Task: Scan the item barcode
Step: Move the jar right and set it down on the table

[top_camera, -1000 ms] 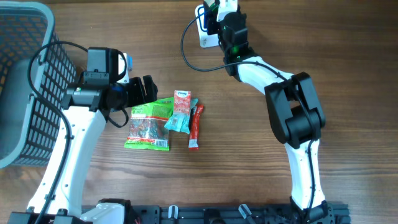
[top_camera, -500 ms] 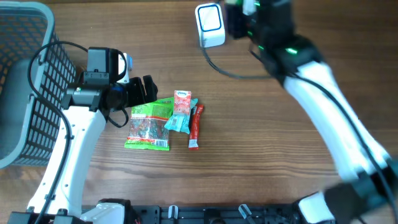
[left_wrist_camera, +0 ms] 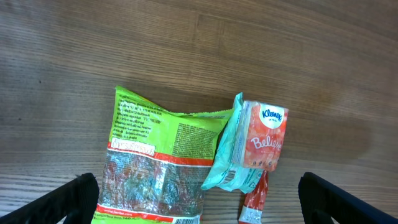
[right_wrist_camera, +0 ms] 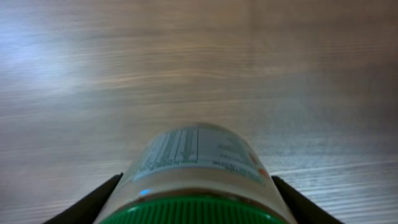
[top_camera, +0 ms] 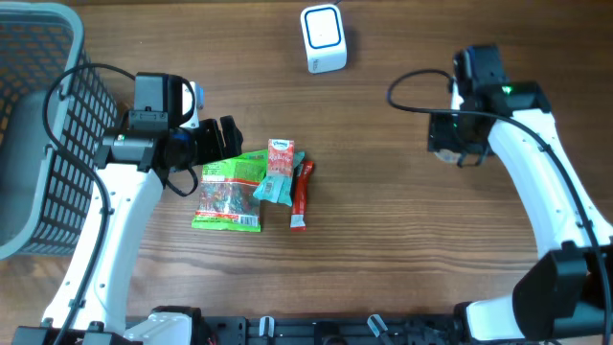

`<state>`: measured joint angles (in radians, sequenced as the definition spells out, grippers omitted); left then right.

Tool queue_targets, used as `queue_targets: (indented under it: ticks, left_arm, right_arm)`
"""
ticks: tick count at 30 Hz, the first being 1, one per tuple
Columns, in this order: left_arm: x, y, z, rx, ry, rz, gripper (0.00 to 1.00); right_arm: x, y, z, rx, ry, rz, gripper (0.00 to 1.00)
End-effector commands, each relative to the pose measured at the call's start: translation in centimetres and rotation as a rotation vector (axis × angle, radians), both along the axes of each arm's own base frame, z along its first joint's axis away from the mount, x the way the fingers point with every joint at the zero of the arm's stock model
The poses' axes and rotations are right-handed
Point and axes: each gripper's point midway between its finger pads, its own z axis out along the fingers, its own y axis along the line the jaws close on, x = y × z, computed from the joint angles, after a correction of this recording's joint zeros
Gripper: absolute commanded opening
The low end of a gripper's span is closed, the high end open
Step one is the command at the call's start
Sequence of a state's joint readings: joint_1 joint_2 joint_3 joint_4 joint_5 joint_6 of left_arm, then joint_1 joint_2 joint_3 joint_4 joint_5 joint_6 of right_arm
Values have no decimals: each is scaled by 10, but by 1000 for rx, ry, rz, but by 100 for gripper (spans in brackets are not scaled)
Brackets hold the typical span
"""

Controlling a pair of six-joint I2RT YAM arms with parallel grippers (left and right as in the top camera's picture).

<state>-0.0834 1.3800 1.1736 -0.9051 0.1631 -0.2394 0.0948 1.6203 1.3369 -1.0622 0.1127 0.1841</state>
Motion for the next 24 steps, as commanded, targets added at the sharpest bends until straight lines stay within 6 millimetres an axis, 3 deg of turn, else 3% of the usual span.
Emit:
queue_targets:
  ticks: [1,8,9,10,13,14,15,17,18,21,24]
  left_arm:
    - [1,-3,1,-14,0,-2,100]
    - [1,-3,1,-14,0,-2,100]
    - [1,-3,1,-13,0,-2,100]
    - [1,-3,1,-13,0,-2,100]
    - [1,-3,1,-13,0,-2,100]
    - [1,-3,1,-13,0,-2,100]
    - [1,-3,1,-13,0,-2,100]
    - [1,-3,1,-14,0,-2,100]
    - [1,-3,1,-13,0,-2,100]
    - [1,-3,1,-13,0,-2,100]
    - [1,-3,1,-14,0,-2,100]
  right_arm:
    - [-9,-34,-46,8,11,-160,15]
    - [-17,-68,-83,23,-26,-292,14]
    - [-19,-71,-87,23,-23,-303,16]
    - [-22,-73,-89,22,-19,-310,24]
    - [-26,-76,-94,23,-10,-320,27]
    - [-28,-75,-96,27,-7,-319,34]
    - [-28,-74,-96,33,-4,-317,48]
    - [-29,-73,-96,36,-2,-316,86]
    - [-28,-73,-96,36,-3,-317,97]
    - [-24,-78,-85,15,-9,-322,100]
    - [-18,-81,-61,2,-31,-326,100]
